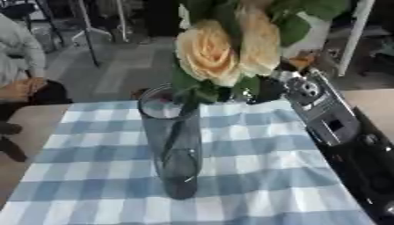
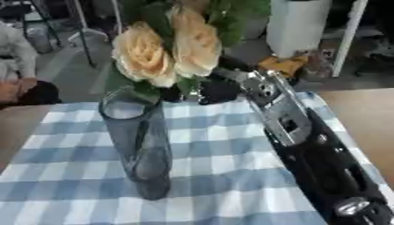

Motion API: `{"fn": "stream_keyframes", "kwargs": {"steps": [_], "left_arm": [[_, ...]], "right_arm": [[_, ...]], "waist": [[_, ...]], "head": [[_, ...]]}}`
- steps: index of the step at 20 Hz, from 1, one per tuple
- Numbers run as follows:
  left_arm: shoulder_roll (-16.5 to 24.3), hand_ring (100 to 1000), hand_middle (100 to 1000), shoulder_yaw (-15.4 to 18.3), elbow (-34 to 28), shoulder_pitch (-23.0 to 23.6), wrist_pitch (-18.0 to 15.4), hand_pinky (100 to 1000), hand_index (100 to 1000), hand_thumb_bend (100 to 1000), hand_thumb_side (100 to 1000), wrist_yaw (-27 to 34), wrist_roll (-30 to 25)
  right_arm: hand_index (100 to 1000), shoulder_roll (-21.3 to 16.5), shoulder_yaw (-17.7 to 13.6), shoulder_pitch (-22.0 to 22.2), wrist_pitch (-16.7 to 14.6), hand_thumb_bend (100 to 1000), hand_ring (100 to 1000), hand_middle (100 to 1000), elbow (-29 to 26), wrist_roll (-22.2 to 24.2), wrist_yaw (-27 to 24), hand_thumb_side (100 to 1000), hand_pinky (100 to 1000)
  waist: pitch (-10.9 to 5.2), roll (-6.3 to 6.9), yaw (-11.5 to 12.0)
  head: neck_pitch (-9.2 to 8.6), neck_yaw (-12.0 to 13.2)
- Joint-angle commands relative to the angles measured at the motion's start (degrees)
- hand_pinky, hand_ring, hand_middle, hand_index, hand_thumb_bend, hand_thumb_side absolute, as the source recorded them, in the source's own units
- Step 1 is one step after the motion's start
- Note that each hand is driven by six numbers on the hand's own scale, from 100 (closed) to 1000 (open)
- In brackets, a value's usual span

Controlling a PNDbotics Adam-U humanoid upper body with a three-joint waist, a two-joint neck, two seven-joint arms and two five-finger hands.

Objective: Arrange flowers into the vase.

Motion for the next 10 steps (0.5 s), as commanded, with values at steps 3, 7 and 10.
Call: {"fn": "stream_keyframes", "kwargs": {"steps": [3,7,10], "left_arm": [[1.0,616,731,0.1,-1.1,-0.3,0.1,382,821,100,1000,-0.2,0.0],[1.1,616,731,0.2,-1.1,-0.3,0.1,382,821,100,1000,-0.3,0.2],[1.2,616,732,0.3,-1.1,-0.4,0.1,383,821,100,1000,-0.4,0.4]], "right_arm": [[910,-2.9,-1.2,0.0,0.3,676,1000,506,-2.3,-1.0,-0.6,1000,962],[910,-4.8,-1.7,1.6,0.5,680,1000,508,-3.3,-1.7,-0.7,1000,961],[910,-6.0,-2.3,3.0,0.7,671,1000,508,-4.0,-2.2,-0.8,1000,962]], "waist": [[-1.57,0.06,-0.2],[-1.64,0.1,-0.5],[-1.71,0.18,-0.8]], "head": [[-0.96,0.2],[-1.01,0.4],[-1.05,0.4]]}}
